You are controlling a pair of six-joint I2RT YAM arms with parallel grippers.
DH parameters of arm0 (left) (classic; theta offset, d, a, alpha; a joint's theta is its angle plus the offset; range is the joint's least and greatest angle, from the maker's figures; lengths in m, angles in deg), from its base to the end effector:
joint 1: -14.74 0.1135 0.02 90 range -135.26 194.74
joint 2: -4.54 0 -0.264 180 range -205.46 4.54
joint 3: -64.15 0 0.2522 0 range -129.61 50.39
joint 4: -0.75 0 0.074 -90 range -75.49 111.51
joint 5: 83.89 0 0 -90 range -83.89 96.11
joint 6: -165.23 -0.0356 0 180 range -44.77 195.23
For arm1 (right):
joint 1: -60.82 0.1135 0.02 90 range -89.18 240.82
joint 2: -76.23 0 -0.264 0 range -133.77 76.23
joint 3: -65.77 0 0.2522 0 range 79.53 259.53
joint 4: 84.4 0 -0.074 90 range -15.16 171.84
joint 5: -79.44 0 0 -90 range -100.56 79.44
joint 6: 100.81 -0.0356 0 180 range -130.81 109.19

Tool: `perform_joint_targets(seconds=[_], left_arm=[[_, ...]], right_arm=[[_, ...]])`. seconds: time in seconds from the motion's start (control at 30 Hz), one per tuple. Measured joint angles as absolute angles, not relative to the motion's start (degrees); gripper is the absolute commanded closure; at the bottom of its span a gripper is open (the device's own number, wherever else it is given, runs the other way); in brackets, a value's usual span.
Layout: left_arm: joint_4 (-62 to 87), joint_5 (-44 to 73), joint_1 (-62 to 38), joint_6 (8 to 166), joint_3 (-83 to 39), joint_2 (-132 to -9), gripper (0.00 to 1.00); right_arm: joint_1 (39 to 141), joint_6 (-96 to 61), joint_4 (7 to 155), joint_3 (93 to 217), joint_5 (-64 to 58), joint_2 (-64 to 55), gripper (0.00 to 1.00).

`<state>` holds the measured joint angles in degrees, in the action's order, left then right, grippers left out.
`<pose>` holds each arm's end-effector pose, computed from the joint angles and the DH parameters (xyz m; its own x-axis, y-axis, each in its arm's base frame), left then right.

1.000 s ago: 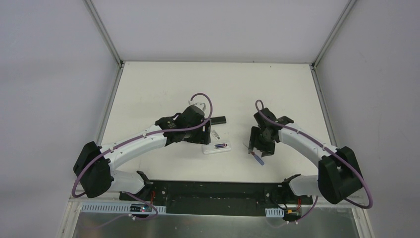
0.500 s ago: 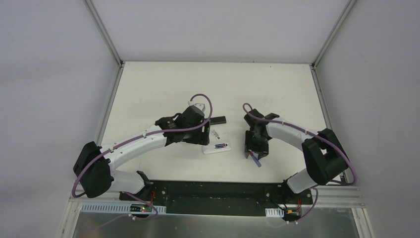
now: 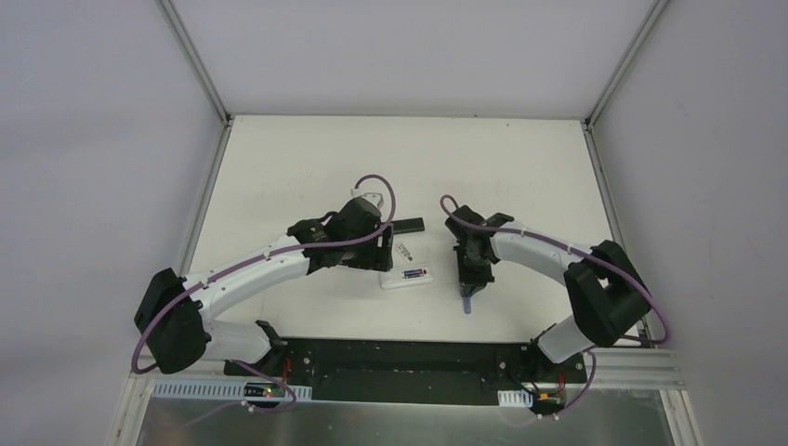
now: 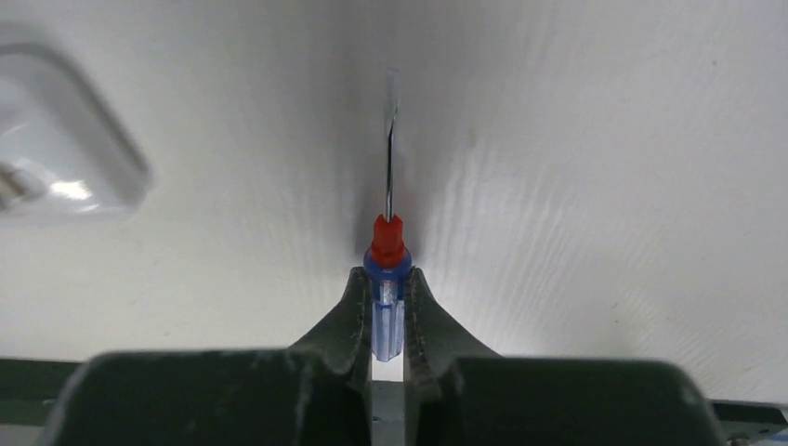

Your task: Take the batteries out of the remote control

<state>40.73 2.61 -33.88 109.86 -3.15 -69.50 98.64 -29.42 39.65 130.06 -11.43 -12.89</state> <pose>0.1821 -0.2034 0.2580 -0.8059 0.0567 -0.5894 0.3200 0.8792 -0.3530 0.2076 0.1605 0.1634 -0.9340 -0.3211 -0.1566 -0.3304 0.9431 0.0369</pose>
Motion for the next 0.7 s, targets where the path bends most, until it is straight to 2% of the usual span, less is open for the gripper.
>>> perform_joint_targets(seconds=[0.2,0.37,0.53,0.7], left_arm=[[40.66,7.98,-29.64,110.62,-3.26,-64.54,0.26],[39.48,16.70,-21.81,111.54,-3.24,-58.24,0.23],[38.70,25.14,-20.07,111.72,-4.94,-56.12,0.25],[37.49,32.88,-20.33,111.85,-7.17,-58.27,0.29]], right_arm=[[100.35,-24.13,46.44,128.88,-5.48,0.00,1.00],[100.37,-15.63,52.52,128.29,7.59,11.72,1.00],[100.45,-7.04,54.23,127.96,17.75,16.40,1.00],[100.45,-0.94,52.30,128.57,22.74,16.68,1.00]])
